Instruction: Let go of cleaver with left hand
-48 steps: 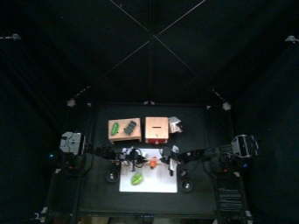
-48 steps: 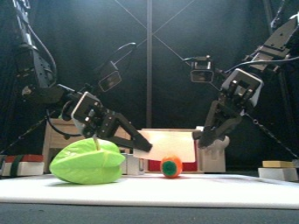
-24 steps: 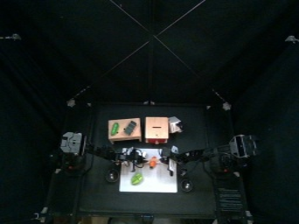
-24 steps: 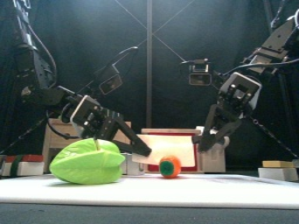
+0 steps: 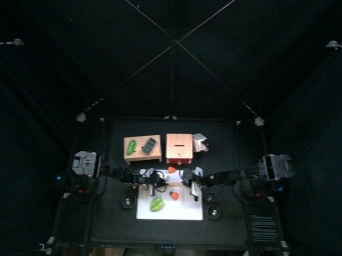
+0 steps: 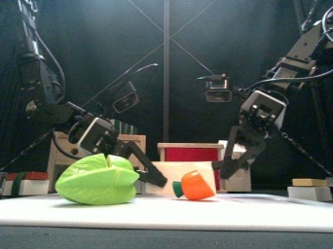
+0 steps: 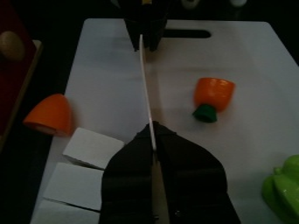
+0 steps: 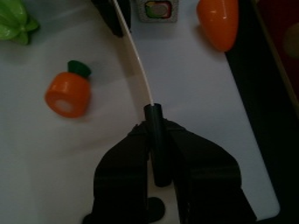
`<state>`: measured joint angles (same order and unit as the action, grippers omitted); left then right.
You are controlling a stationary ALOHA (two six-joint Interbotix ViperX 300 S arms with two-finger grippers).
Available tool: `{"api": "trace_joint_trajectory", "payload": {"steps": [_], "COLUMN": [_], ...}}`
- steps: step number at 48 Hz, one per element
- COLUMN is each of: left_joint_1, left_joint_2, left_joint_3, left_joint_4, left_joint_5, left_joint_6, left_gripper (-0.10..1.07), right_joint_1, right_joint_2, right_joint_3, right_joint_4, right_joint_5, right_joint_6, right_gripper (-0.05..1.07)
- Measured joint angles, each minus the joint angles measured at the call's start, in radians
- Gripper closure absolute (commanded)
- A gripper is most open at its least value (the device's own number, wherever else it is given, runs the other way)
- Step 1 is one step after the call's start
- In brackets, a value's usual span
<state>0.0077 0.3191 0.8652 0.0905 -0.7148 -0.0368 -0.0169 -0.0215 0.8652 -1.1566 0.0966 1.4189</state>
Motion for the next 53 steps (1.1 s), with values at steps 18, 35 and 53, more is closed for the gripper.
{"api": "trace_joint_trajectory", "payload": {"steps": [18,35,53], "left_joint_1": [0.006,0.008,0.008], "left_joint_2": [-0.002,-0.044,-0.163], "left_joint_3": [0.0,0.008,0.017], "left_joint_4": [0.06,0.072,0.075], "left_joint_5": [0.002,0.018,0.114], "left_joint_6": [0.0,0.002,0.002], "left_gripper": [0.59,0.59,0.59], "right_joint_1": [0.002,0.011,0.021], "right_joint_2": [0.002,-0.023,-0.11], "right_joint_3": [-0.002,-0.008,0.002], "right_joint_4": [0.0,0.0,0.002], "right_joint_5": [0.002,0.006,0.015], "right_joint_6": [0.0,0.0,0.002], "right_gripper": [0.68,0.68,0.68]}}
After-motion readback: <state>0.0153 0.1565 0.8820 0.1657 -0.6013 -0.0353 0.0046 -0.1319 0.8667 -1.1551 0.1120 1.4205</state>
